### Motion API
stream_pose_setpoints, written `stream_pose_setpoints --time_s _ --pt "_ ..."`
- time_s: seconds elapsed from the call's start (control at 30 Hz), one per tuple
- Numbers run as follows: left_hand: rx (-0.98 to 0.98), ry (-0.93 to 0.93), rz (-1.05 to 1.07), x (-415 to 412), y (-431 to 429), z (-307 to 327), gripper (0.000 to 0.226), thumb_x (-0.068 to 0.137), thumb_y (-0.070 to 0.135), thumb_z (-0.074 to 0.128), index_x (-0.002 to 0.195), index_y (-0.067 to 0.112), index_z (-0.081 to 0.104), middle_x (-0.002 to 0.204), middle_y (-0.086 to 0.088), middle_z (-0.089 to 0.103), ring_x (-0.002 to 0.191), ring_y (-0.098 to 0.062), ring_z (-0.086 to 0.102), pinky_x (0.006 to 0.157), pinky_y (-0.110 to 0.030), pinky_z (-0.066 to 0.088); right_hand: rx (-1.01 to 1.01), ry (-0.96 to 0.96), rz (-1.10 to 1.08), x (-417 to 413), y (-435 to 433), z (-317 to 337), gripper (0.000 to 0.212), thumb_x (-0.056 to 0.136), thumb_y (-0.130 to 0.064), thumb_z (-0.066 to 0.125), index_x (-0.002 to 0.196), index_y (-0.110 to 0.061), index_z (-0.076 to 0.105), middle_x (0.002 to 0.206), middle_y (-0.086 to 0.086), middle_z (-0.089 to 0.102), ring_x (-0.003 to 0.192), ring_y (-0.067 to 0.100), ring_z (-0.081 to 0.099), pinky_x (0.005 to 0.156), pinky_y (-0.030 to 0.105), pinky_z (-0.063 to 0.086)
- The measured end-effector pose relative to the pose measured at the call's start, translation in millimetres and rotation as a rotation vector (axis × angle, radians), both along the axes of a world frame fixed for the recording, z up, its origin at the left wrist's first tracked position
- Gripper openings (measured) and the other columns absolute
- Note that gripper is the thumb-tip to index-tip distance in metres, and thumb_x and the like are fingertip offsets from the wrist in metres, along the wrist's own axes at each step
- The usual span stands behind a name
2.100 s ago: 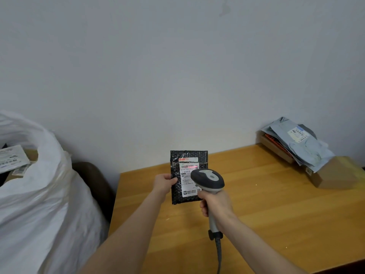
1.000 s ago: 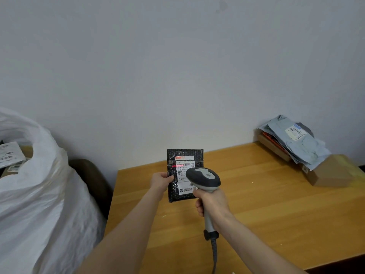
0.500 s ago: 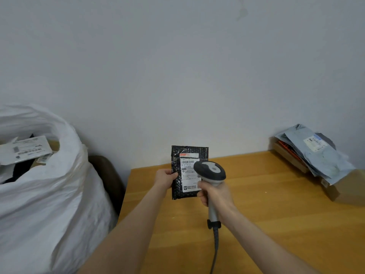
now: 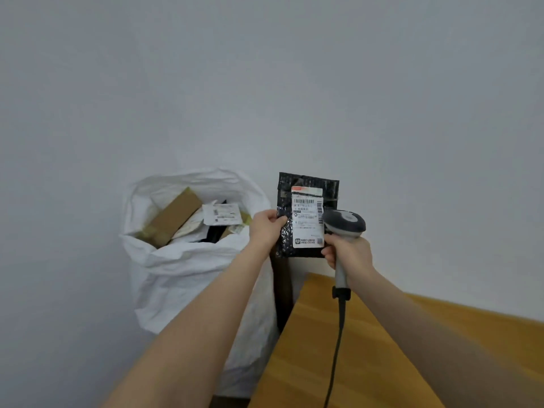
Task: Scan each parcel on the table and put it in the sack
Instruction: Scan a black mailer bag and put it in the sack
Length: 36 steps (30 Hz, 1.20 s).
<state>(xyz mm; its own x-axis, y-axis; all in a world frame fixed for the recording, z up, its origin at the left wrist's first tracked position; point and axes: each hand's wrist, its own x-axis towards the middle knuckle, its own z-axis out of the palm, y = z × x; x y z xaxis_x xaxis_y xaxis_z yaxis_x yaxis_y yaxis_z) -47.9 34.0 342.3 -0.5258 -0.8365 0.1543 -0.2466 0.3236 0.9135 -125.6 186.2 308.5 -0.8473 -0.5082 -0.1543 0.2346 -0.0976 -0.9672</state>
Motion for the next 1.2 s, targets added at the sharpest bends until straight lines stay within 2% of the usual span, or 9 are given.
stream_pose_setpoints --time_s 0.1,0.2,0.33,0.47,0.57,0.67,0.73,0.8,1.2 --pt "-0.029 0.071 0.104 28.8 -45.4 27.7 0.021 0.092 0.013 0.06 0.109 0.003 0.066 0.103 -0.014 0.07 0.096 -0.028 0.066 0.09 -0.043 0.052 -0.006 0.051 0.025 16.6 -42.8 24.0 0.012 0.081 -0.012 0.07 0.073 -0.003 0.068 0.059 0.01 0.067 0.053 0.02 0.057 0.064 0.034 0.052" --pt "-0.089 0.108 0.235 56.7 -98.5 43.4 0.014 0.091 0.016 0.061 0.103 0.009 0.067 0.088 -0.001 0.069 0.077 -0.014 0.065 0.071 -0.024 0.054 0.011 0.068 0.007 25.6 -83.9 38.7 0.012 0.08 -0.012 0.067 0.069 -0.006 0.066 0.058 0.009 0.067 0.05 0.019 0.057 0.06 0.032 0.052" --pt "-0.146 0.062 0.397 86.7 -182.9 50.2 0.012 0.092 0.021 0.06 0.102 0.015 0.066 0.101 -0.004 0.07 0.087 -0.02 0.064 0.081 -0.032 0.05 0.068 0.053 -0.047 22.0 -134.9 40.2 0.01 0.08 -0.012 0.066 0.072 -0.007 0.065 0.057 0.006 0.067 0.044 0.014 0.055 0.044 0.022 0.044" --pt "-0.113 0.07 0.498 94.8 -258.7 43.8 0.018 0.09 0.017 0.06 0.107 0.012 0.063 0.109 -0.009 0.069 0.097 -0.028 0.065 0.089 -0.039 0.051 0.114 0.037 -0.095 13.4 -178.5 29.8 0.009 0.078 -0.014 0.066 0.072 -0.007 0.065 0.053 0.004 0.067 0.05 0.018 0.059 0.068 0.035 0.056" --pt "-0.056 -0.05 0.535 86.8 -299.2 26.7 0.031 0.087 0.018 0.065 0.116 0.008 0.06 0.116 -0.012 0.067 0.106 -0.031 0.062 0.089 -0.037 0.048 0.132 0.0 -0.136 6.1 -200.6 18.0 0.007 0.078 -0.013 0.068 0.076 -0.007 0.065 0.053 0.006 0.068 0.051 0.019 0.06 0.072 0.038 0.058" --pt "0.079 -0.209 0.476 75.1 -318.0 9.3 0.06 0.084 0.016 0.07 0.135 0.002 0.042 0.128 -0.019 0.057 0.116 -0.036 0.055 0.091 -0.041 0.048 0.138 -0.03 -0.164 -0.3 -213.4 8.1 0.006 0.079 -0.012 0.068 0.079 -0.006 0.066 0.054 0.007 0.068 0.051 0.019 0.06 0.069 0.036 0.057" --pt "0.034 -0.341 0.413 65.6 -318.0 4.2 0.074 0.085 0.019 0.069 0.144 0.002 0.028 0.143 -0.021 0.04 0.13 -0.037 0.042 0.101 -0.042 0.041 0.145 -0.045 -0.185 -3.9 -218.1 2.5 0.007 0.079 -0.012 0.069 0.08 -0.006 0.065 0.055 0.007 0.068 0.05 0.019 0.06 0.069 0.037 0.058" --pt "-0.127 -0.462 0.363 57.3 -311.6 4.8 0.066 0.089 0.022 0.064 0.144 0.008 0.03 0.152 -0.019 0.025 0.139 -0.034 0.029 0.109 -0.046 0.033 0.147 -0.057 -0.192 -4.0 -220.7 -0.4 0.008 0.08 -0.012 0.069 0.083 -0.006 0.065 0.056 0.008 0.068 0.051 0.019 0.06 0.072 0.038 0.058" --pt "-0.749 -0.407 -0.259 -55.3 -133.8 20.1 0.042 0.092 0.01 0.049 0.135 0.015 0.048 0.14 -0.009 0.037 0.127 -0.024 0.039 0.099 -0.036 0.041 0.078 -0.218 -0.323 -4.6 -112.3 -17.7 0.007 0.085 -0.009 0.066 0.091 -0.006 0.062 0.057 0.008 0.065 0.046 0.016 0.055 0.053 0.028 0.051"
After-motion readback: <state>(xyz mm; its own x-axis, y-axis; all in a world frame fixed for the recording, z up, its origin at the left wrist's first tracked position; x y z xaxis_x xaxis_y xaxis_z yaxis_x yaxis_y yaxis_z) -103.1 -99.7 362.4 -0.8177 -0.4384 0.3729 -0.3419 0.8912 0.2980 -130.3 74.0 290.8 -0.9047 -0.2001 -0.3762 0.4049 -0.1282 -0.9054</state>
